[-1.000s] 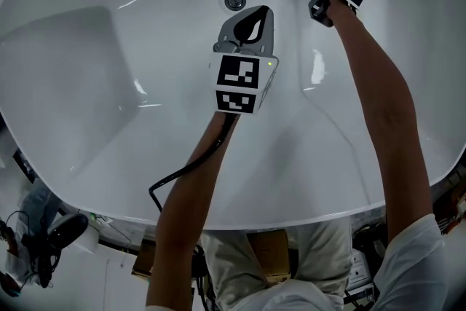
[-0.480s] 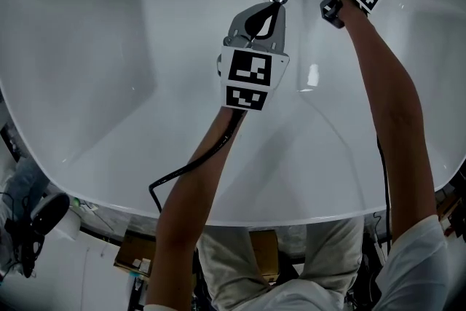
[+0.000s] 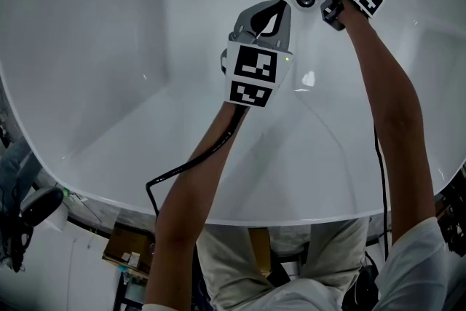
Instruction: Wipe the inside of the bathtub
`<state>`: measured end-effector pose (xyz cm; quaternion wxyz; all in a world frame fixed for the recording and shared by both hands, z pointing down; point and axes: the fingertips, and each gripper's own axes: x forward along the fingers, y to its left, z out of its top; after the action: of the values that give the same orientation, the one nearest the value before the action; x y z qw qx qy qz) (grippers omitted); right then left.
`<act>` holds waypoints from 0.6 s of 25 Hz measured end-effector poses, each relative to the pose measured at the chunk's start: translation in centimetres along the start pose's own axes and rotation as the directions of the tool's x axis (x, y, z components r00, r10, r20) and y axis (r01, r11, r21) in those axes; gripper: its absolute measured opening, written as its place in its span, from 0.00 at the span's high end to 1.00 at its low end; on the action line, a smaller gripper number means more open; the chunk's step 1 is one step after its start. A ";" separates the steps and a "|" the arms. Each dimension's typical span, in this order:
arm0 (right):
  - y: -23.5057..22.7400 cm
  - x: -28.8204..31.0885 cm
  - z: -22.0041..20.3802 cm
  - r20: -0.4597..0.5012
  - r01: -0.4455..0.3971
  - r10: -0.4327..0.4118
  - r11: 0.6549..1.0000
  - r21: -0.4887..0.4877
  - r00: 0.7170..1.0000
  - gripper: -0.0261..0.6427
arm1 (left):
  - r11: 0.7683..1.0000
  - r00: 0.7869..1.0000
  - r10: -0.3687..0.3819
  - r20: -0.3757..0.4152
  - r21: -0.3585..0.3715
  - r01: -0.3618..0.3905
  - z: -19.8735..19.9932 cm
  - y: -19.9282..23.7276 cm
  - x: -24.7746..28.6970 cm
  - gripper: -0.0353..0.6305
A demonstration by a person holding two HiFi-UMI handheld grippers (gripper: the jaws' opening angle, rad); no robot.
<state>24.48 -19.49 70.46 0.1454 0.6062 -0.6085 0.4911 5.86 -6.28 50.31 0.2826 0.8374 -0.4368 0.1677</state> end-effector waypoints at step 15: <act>10.1 2.8 -5.0 -0.007 -0.047 0.047 0.999 0.006 0.999 0.87 | 0.998 0.998 0.040 0.042 -0.051 -0.038 -0.4 6.5 -4.8 0.95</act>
<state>12.88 -19.48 70.74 0.1342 0.5906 -0.6206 0.4981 -2.26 -5.94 50.23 0.2906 0.8249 -0.4630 0.1441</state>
